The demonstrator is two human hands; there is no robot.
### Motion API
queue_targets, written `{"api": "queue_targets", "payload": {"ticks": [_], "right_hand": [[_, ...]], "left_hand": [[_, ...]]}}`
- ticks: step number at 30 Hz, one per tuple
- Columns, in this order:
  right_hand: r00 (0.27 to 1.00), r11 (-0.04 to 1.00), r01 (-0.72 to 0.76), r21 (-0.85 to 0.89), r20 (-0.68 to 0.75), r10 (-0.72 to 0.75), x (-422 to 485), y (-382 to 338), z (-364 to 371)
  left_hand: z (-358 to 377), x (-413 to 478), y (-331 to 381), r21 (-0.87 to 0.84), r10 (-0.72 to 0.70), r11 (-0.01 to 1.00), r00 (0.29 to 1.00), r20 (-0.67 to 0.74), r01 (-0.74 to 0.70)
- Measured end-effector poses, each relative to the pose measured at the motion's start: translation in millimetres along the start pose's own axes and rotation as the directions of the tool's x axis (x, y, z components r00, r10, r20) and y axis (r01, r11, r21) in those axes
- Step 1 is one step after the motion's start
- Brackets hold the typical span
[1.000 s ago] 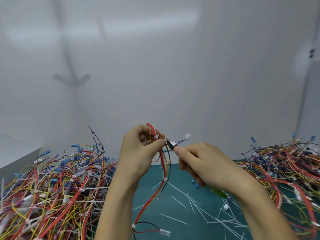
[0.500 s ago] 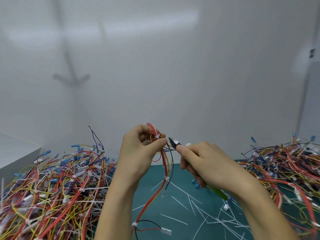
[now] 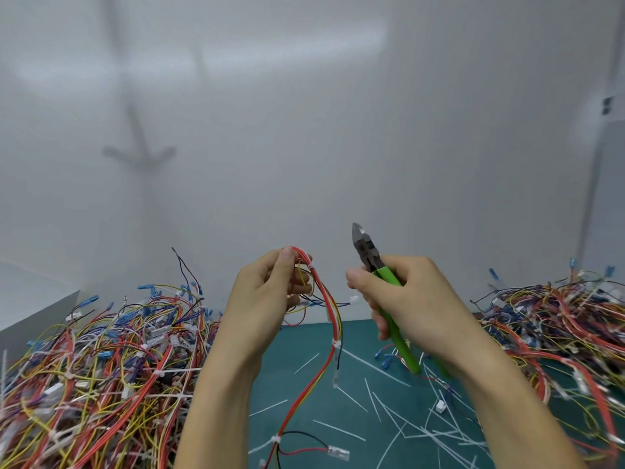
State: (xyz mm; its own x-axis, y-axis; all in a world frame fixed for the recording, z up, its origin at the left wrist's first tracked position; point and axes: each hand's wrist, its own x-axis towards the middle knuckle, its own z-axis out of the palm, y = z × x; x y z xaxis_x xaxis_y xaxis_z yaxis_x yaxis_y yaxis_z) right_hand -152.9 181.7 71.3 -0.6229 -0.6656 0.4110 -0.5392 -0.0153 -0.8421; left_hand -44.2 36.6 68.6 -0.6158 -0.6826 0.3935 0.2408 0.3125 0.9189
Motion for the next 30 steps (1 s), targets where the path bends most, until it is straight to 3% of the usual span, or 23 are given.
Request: {"api": "queue_targets", "payload": {"ticks": [14, 21, 25, 30], "right_hand": [[0.997, 0.995, 0.060, -0.080, 0.049, -0.056, 0.6, 1.9, 9.8], [0.995, 0.985, 0.028, -0.169, 0.103, -0.011, -0.6, 2.9, 8.9], [0.999, 0.999, -0.002, -0.042, 0.043, 0.004, 1.6, 5.4, 10.8], [1.000, 0.992, -0.015, 0.126, 0.007, 0.014, 3.3, 7.8, 5.7]], "left_hand": [[5.7, -2.1, 2.5, 0.073, -0.057, 0.996, 0.991, 0.118, 0.048], [7.8, -2.6, 4.8, 0.126, -0.046, 0.991, 0.995, 0.088, 0.034], [8.8, -2.9, 6.8, 0.041, -0.093, 0.995, 0.991, 0.099, 0.090], [6.1, -3.7, 6.3, 0.088, -0.139, 0.987, 0.990, 0.015, 0.137]]}}
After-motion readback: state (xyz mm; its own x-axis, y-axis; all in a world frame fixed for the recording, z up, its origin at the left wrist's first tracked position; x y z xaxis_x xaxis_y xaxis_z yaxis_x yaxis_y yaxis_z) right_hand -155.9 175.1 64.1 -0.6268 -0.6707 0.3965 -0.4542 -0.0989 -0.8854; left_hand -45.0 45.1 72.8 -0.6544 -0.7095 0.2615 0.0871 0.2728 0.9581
